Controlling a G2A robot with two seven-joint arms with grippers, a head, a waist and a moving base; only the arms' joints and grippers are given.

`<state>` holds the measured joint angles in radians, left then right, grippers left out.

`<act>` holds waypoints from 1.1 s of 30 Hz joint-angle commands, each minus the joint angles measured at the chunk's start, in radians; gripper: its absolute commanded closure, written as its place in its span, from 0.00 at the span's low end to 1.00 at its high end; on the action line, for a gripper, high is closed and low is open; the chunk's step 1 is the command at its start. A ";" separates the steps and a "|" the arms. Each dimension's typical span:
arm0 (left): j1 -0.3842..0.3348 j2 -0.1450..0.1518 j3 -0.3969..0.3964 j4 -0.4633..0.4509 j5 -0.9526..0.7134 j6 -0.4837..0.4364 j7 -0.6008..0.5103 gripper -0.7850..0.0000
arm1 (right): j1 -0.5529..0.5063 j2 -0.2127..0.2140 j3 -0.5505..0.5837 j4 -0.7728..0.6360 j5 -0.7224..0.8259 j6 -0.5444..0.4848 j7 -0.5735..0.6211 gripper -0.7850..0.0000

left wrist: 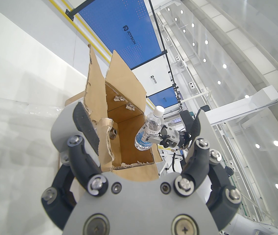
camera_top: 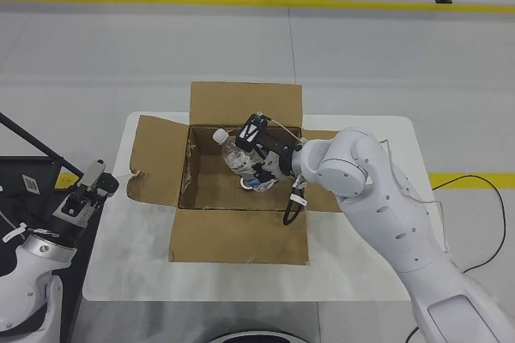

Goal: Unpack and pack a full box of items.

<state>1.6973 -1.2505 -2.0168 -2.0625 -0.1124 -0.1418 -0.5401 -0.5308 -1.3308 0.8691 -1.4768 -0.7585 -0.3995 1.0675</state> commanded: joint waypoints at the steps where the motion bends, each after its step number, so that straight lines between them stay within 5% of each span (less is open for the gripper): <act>1: 0.000 0.000 0.000 0.000 0.000 0.000 0.000 0.00 | 0.000 0.000 0.000 0.000 0.000 0.000 0.000 1.00; 2: 0.000 0.000 0.000 0.000 0.000 0.000 0.000 0.00 | 0.000 0.000 0.000 0.000 0.000 0.000 0.000 1.00; 3: 0.019 -0.002 0.018 0.023 0.006 -0.008 -0.002 0.00 | 0.000 0.000 0.000 0.000 0.000 0.000 0.000 0.00; 4: 0.056 -0.007 0.060 0.057 0.032 -0.058 0.020 0.00 | 0.000 0.000 0.000 0.000 0.000 0.000 0.000 0.00; 5: 0.084 -0.016 0.111 0.085 0.084 -0.141 0.101 0.38 | -0.003 0.000 0.000 0.000 -0.001 0.002 -0.006 0.00; 6: 0.098 -0.023 0.158 0.095 0.107 -0.196 0.159 0.94 | -0.014 0.001 0.001 -0.005 -0.008 0.006 -0.023 0.57; 7: 0.099 -0.026 0.182 0.102 0.112 -0.223 0.199 1.00 | -0.021 0.002 0.004 -0.008 -0.009 0.011 -0.035 0.93; 8: 0.094 -0.029 0.195 0.108 0.119 -0.239 0.228 1.00 | -0.026 0.003 0.011 -0.009 -0.009 0.016 -0.044 1.00; 33: 0.096 -0.029 0.172 0.092 0.089 -0.258 0.305 1.00 | -0.006 0.005 -0.021 0.043 0.040 -0.065 0.005 1.00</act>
<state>1.7931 -1.2800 -1.8438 -1.9699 -0.0204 -0.4014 -0.2345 -0.5411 -1.3243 0.8544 -1.4417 -0.7211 -0.4616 1.0701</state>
